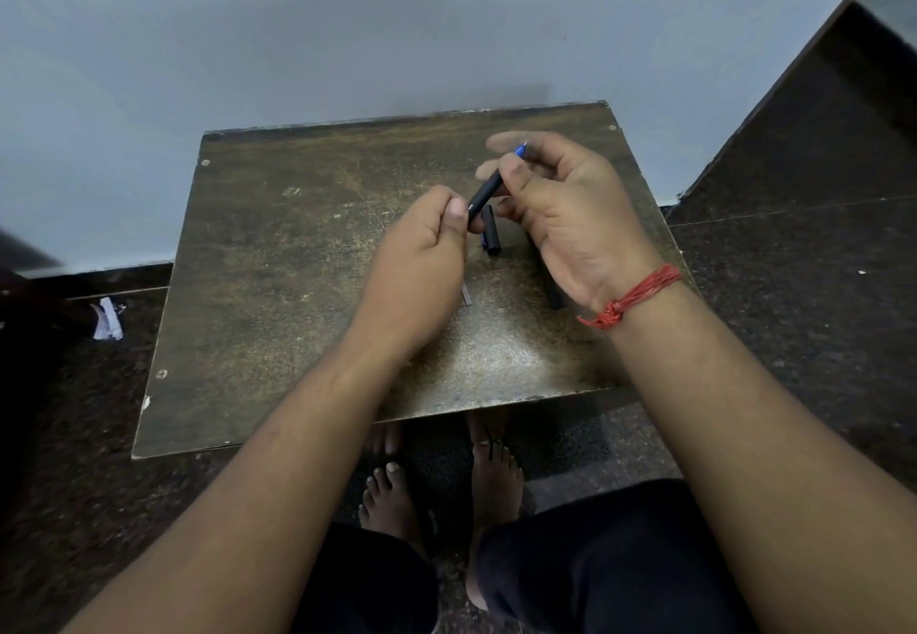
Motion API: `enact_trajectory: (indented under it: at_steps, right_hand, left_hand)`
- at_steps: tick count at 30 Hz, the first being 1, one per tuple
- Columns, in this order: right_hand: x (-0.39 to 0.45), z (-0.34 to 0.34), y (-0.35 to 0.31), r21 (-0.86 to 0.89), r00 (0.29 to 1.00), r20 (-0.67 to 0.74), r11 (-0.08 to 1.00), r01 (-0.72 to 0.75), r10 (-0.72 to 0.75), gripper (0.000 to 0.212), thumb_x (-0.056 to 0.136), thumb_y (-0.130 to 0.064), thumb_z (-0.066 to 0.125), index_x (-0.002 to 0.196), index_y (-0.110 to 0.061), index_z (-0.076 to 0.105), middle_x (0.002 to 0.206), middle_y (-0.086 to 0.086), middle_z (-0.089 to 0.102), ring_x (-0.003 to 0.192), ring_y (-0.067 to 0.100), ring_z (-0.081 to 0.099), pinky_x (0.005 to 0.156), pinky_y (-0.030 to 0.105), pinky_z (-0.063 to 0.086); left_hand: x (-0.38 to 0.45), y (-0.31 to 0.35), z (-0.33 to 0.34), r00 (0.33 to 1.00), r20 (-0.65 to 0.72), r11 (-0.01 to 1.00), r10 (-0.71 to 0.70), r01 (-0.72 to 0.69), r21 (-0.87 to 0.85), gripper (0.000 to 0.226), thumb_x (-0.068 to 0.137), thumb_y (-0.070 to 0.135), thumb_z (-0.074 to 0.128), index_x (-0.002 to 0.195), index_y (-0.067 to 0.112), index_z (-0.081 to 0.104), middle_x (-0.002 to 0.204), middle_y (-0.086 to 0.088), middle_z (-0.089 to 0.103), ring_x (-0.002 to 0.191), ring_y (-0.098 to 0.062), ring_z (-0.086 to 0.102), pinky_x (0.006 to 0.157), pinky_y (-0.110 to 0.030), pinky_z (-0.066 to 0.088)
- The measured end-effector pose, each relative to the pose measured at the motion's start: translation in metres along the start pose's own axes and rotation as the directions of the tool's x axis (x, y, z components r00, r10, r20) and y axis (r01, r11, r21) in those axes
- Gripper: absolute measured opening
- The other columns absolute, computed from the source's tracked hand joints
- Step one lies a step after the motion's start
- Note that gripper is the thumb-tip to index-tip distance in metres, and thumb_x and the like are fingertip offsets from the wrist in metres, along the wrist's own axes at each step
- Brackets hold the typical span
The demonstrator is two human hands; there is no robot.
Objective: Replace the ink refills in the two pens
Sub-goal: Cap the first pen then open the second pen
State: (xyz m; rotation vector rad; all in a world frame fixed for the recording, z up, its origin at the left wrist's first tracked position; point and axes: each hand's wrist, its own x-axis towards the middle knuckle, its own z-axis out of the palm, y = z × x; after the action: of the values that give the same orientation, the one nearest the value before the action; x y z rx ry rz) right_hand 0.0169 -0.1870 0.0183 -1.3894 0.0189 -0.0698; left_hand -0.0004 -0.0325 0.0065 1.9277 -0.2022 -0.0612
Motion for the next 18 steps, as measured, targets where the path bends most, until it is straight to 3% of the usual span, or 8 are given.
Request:
enact_trajectory:
  at_steps: [2, 6, 10, 14, 18]
  right_hand:
    - [0.0, -0.003, 0.001, -0.115, 0.999, -0.053, 0.993, -0.006, 0.0, 0.015, 0.087, -0.025, 0.071, 0.099, -0.017, 0.065, 0.084, 0.001, 0.071, 0.085, 0.017, 0.069, 0.067, 0.028, 0.054]
    - [0.0, -0.006, 0.0, -0.183, 0.993, -0.117, 0.982, -0.041, 0.02, 0.022, 0.08, -0.037, 0.077, 0.085, -0.02, 0.064, 0.073, -0.002, 0.068, 0.068, 0.011, 0.064, 0.055, 0.026, 0.047]
    - [-0.001, -0.001, 0.0, -0.063, 0.993, -0.106, 0.997, -0.053, 0.046, 0.01, 0.087, -0.015, 0.075, 0.084, -0.015, 0.065, 0.067, -0.004, 0.067, 0.062, 0.01, 0.062, 0.053, 0.024, 0.045]
    - [-0.004, 0.002, -0.005, 0.086, 0.992, -0.071, 0.991, -0.098, 0.105, 0.011, 0.092, 0.001, 0.064, 0.098, -0.008, 0.067, 0.084, 0.006, 0.074, 0.075, 0.016, 0.069, 0.064, 0.025, 0.053]
    - [-0.004, 0.001, -0.01, 0.166, 0.991, -0.076, 0.981, -0.098, 0.112, 0.026, 0.091, 0.006, 0.056, 0.114, -0.005, 0.057, 0.103, 0.016, 0.077, 0.091, 0.024, 0.073, 0.074, 0.033, 0.056]
  left_hand:
    - [-0.001, -0.003, 0.002, 0.995, -0.068, 0.988, 0.072, -0.061, 0.141, 0.029, 0.107, 0.029, 0.039, 0.093, 0.015, 0.059, 0.067, 0.005, 0.052, 0.057, -0.004, 0.045, 0.053, -0.026, 0.038]
    - [0.0, -0.004, 0.003, 0.986, -0.1, 0.977, 0.132, -0.113, 0.179, 0.026, 0.107, 0.026, 0.041, 0.093, 0.012, 0.059, 0.062, 0.006, 0.054, 0.054, 0.001, 0.052, 0.047, -0.014, 0.036]
    - [-0.001, -0.005, 0.005, 0.986, -0.076, 0.972, 0.147, -0.129, 0.197, 0.025, 0.106, 0.027, 0.041, 0.093, 0.014, 0.058, 0.063, 0.0, 0.058, 0.058, -0.009, 0.056, 0.053, -0.028, 0.043]
    - [-0.001, -0.005, 0.004, 0.984, -0.104, 0.978, 0.144, -0.125, 0.164, 0.026, 0.107, 0.025, 0.04, 0.094, 0.012, 0.059, 0.06, 0.003, 0.056, 0.052, 0.001, 0.056, 0.046, -0.014, 0.037]
    - [-0.002, -0.005, 0.005, 0.987, -0.097, 0.984, 0.127, -0.113, 0.139, 0.026, 0.107, 0.025, 0.04, 0.094, 0.012, 0.058, 0.059, 0.007, 0.053, 0.05, 0.0, 0.053, 0.045, -0.013, 0.035]
